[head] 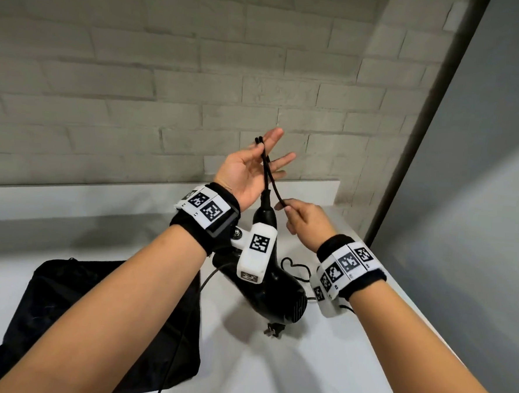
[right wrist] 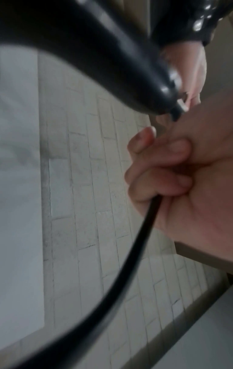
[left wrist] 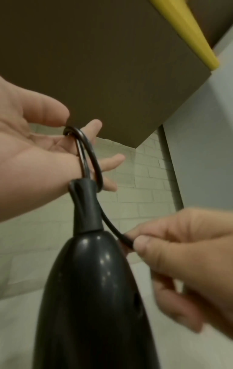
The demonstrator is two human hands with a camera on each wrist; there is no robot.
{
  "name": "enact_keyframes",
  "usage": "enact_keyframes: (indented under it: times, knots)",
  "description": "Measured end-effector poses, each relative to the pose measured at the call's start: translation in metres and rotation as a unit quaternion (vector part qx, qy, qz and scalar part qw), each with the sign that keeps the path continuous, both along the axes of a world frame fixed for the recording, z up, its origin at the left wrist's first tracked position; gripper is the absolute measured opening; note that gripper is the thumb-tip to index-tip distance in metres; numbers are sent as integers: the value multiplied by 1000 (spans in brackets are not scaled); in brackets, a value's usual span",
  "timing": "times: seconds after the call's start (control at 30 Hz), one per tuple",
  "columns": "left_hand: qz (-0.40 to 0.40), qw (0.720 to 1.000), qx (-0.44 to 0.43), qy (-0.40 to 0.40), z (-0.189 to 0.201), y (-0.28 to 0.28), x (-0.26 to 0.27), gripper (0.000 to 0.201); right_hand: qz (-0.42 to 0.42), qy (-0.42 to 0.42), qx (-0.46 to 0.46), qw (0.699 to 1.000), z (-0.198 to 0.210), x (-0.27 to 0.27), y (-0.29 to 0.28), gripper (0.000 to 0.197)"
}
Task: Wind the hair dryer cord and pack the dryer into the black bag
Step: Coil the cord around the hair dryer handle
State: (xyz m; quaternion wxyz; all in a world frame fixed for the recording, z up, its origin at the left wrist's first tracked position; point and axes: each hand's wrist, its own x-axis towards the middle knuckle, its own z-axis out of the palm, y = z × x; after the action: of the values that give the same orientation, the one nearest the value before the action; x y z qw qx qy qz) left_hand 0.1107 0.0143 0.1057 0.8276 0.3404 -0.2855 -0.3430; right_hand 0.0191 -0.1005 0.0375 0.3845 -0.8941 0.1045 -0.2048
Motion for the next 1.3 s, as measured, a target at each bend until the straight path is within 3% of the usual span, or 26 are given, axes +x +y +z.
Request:
enact_keyframes:
  times: [0.1,0.2,0.3,0.43,0.57,0.73,0.83,0.97,1.13,1.2,1.3]
  knots:
    - [36,997,31,-54,-4,-1,-3,40,15,30,-93,995,8,-5,5,26]
    - [57,995,53,-67,-8,-4,-7,42,14,78,-225,971,22,-12,15,27]
    - [77,991,69,-80,-11,-5,-9,41,-9,43,-276,960,32,-16,17,26]
    - [73,974,154,-150,-15,-4,-7,41,-4,-12,-312,950,32,-10,15,31]
    - [60,968,176,-168,-14,-5,-8,39,-6,-129,-250,959,35,-6,17,42]
    - [64,967,162,-183,-7,-2,-11,27,-31,-240,-161,957,49,-6,24,28]
    - [93,957,175,-212,-7,-3,-20,40,-51,-269,-137,952,59,-3,18,26]
    - [30,952,208,-223,-4,-4,-29,65,-55,-265,-125,954,63,0,11,9]
    - [0,958,222,-183,-6,-3,-29,57,-27,-158,-125,979,72,1,1,6]
    - [-6,963,213,-167,-6,-2,-29,58,29,-102,-52,993,72,2,-2,19]
    - [2,969,200,-143,-4,1,-29,61,75,-83,24,993,70,1,-5,42]
